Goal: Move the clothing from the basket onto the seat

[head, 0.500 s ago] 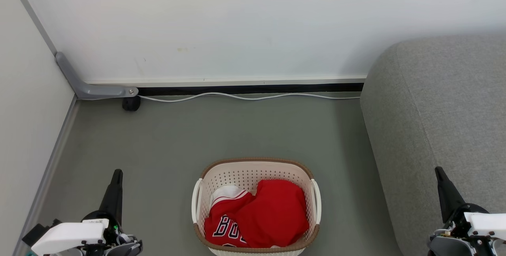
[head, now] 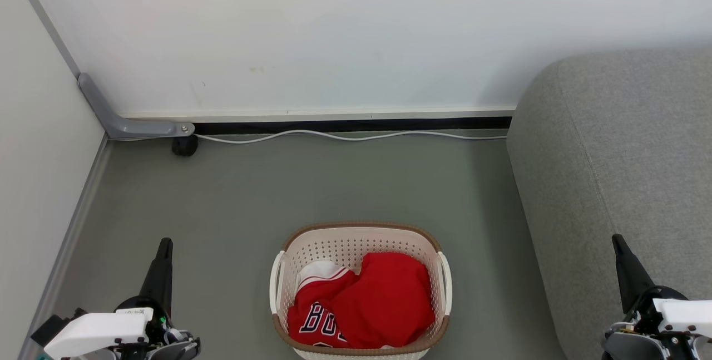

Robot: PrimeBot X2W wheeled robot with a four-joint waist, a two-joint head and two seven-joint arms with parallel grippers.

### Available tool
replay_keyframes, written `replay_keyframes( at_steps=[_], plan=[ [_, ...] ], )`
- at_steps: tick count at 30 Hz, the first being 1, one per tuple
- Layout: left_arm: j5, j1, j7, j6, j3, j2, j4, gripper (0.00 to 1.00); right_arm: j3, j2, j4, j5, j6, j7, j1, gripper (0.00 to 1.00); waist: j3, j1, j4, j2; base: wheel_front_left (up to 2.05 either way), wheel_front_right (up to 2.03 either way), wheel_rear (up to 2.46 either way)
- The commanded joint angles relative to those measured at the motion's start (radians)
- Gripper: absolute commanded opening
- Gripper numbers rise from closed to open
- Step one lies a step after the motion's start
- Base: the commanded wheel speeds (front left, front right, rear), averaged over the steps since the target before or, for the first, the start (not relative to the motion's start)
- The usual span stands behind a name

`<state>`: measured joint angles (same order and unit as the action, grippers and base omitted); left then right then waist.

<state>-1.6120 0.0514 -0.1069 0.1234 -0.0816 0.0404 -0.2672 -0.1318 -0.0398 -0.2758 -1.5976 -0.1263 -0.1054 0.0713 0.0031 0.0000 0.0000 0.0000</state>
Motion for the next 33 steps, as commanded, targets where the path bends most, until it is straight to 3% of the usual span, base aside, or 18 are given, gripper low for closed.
replay_keyframes(
  at_steps=[1, 27, 28, 33],
  plan=[
    [0.003, 0.056, -0.006, 0.007, -0.032, 0.01, 0.022, 0.0, 0.018, -0.01, 0.031, -0.011, -0.004, -0.008, 0.037, 0.0, 0.0, 0.0, 0.0, 0.0, 0.0, 0.0, 0.0],
    [0.003, 0.056, -0.006, 0.007, -0.032, 0.01, 0.022, 0.0, 0.018, -0.01, 0.031, -0.011, -0.004, -0.008, 0.037, 0.0, 0.0, 0.0, 0.0, 0.0, 0.0, 0.0, 0.0],
    [0.0, 0.0, 0.0, 0.0, 0.0, 0.0, 0.0, 1.0, 0.0, 0.0, 0.0, 0.0, 0.0, 0.0, 0.0, 1.0, 0.0, 0.0, 0.0, 0.0, 0.0, 0.0, 0.0],
    [0.0, -0.032, 0.004, -0.001, 0.003, -0.014, -0.047, 1.0, 0.008, 0.014, -0.042, 0.002, 0.0, 0.0, -0.028, 1.0, 0.002, 0.0, 0.0, 0.0, 0.0, 0.0, 0.0]
  ],
)
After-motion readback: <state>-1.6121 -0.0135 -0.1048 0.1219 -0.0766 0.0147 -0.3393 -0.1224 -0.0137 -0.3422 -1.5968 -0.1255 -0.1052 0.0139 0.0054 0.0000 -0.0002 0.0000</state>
